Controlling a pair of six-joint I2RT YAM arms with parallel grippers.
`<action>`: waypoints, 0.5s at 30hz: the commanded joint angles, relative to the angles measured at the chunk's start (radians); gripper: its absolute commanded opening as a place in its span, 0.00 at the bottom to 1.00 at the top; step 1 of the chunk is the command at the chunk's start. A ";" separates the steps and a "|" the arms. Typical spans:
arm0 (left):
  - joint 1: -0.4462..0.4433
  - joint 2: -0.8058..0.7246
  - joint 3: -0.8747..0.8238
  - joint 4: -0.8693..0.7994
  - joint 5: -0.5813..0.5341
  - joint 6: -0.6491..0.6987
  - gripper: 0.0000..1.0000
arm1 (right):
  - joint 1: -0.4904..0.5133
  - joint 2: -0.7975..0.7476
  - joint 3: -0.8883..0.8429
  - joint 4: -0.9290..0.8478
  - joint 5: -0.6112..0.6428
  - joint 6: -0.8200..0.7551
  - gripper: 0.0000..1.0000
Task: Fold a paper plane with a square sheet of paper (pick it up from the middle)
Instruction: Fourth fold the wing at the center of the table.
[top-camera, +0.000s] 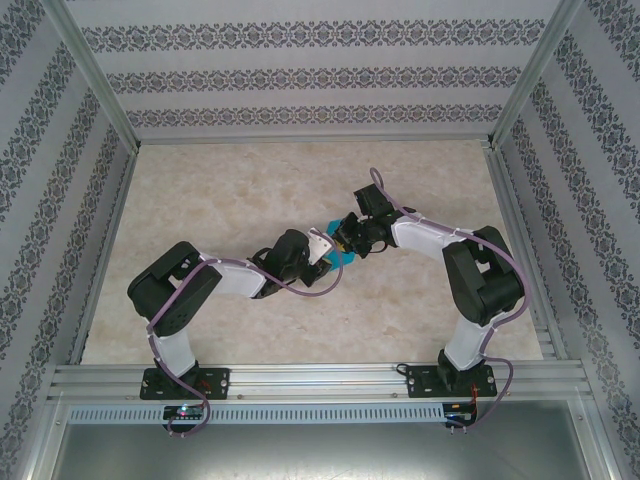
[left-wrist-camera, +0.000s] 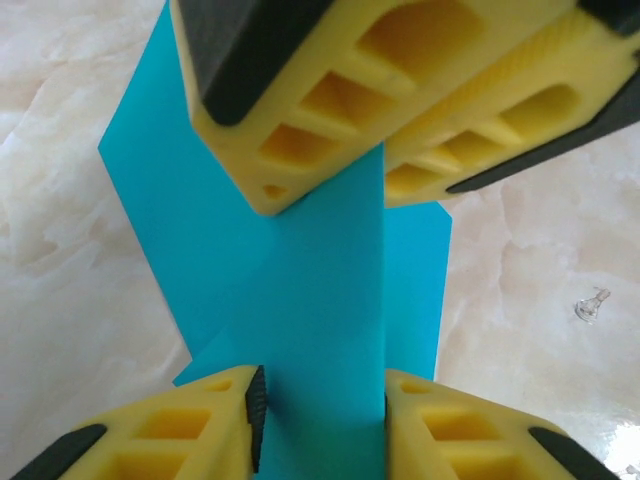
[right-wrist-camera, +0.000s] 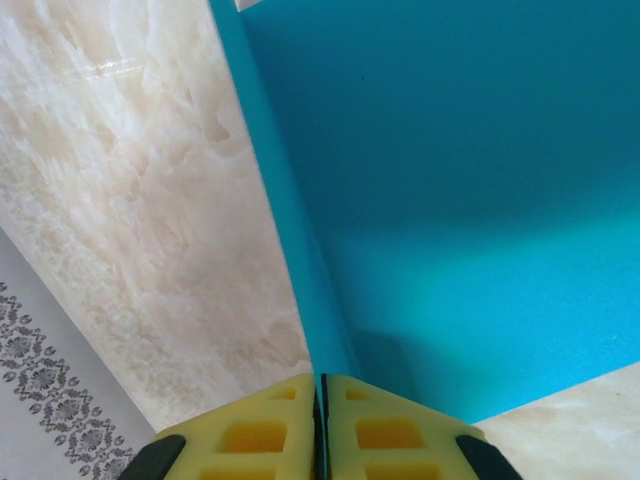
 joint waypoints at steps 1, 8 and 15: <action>-0.011 -0.011 -0.009 0.052 -0.002 0.015 0.31 | -0.006 0.016 0.025 -0.027 -0.027 -0.001 0.17; -0.011 -0.006 -0.008 0.041 0.002 0.014 0.22 | -0.011 0.006 0.028 -0.036 -0.033 -0.002 0.31; -0.011 -0.002 0.005 0.008 0.041 0.006 0.18 | -0.038 -0.026 0.028 -0.069 -0.020 -0.047 0.44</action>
